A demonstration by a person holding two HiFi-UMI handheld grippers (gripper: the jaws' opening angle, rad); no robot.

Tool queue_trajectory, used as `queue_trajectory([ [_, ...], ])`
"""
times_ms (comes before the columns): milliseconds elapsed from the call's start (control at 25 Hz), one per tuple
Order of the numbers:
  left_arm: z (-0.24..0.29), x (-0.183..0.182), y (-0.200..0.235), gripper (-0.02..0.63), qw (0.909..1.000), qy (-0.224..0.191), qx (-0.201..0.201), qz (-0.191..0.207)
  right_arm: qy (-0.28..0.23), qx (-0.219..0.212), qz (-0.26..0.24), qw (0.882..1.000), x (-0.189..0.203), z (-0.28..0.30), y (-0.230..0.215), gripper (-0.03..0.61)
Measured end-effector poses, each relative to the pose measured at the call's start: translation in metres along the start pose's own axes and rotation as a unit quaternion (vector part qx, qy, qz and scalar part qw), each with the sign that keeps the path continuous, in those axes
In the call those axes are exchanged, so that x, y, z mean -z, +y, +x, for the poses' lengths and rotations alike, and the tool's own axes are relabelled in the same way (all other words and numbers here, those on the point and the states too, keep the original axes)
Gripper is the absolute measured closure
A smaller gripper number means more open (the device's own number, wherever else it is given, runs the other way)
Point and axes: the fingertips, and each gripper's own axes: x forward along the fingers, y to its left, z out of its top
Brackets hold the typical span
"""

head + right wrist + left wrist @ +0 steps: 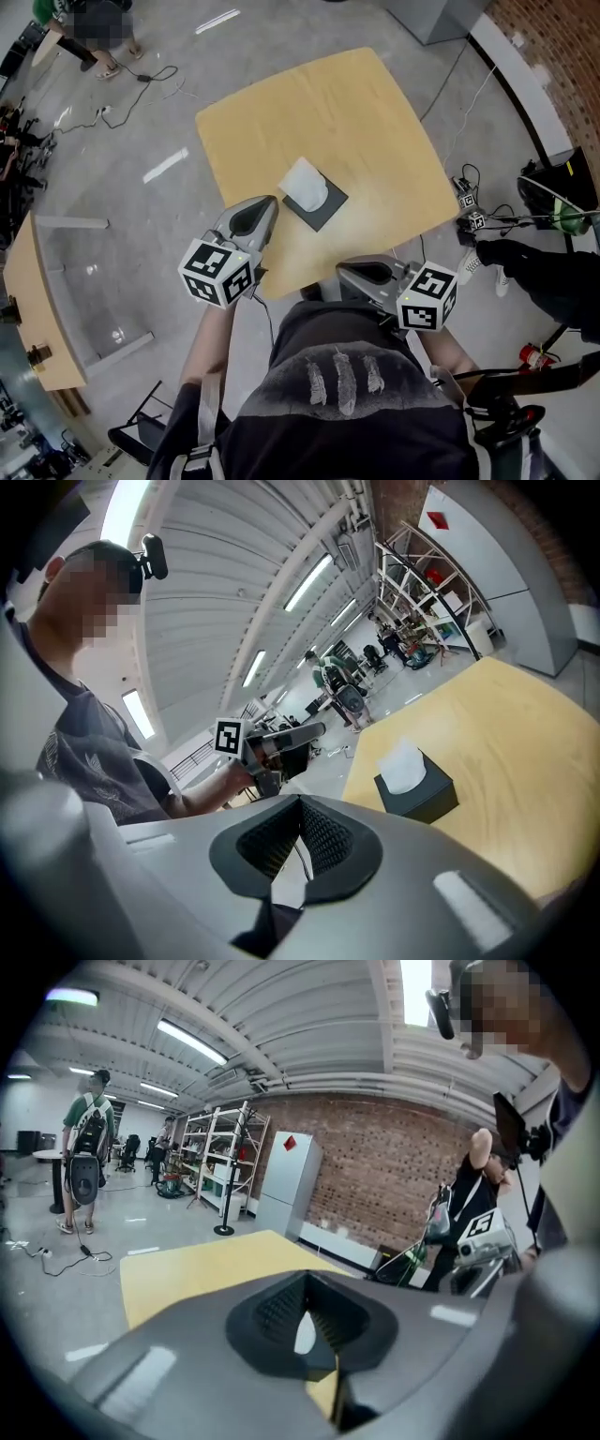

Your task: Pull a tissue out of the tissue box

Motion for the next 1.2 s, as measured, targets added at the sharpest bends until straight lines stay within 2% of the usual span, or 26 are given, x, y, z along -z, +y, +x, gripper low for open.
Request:
queue_trajectory([
  [200,0.031,0.011,0.019,0.611,0.9989,0.041,0.0,-0.022,-0.01,0.005,0.017,1.0,0.0,-0.006,-0.012,0.58],
  [480,0.067,0.025,0.038,0.609,0.9956,0.094,-0.002,-0.009,-0.021,0.008,0.038,0.999,0.0,-0.015,-0.027,0.58],
  [520,0.072,0.027,0.042,0.599,0.9947,0.102,-0.003,-0.005,-0.021,0.008,0.04,0.999,-0.001,-0.016,-0.03,0.58],
  [600,0.081,0.031,0.048,0.477,0.9928,0.12,0.001,0.0,-0.02,0.008,0.044,0.999,0.0,-0.016,-0.034,0.58],
  [760,0.098,0.047,0.055,0.374,0.986,0.164,0.023,0.015,-0.02,0.01,0.049,0.999,0.0,-0.017,-0.041,0.58],
  [880,0.112,0.062,0.057,0.35,0.9801,0.194,0.041,0.014,-0.024,0.014,0.052,0.998,-0.001,-0.02,-0.046,0.58],
  [1200,0.136,0.088,0.061,0.344,0.9696,0.228,0.083,-0.035,-0.027,0.025,0.059,0.998,-0.001,-0.025,-0.056,0.58],
])
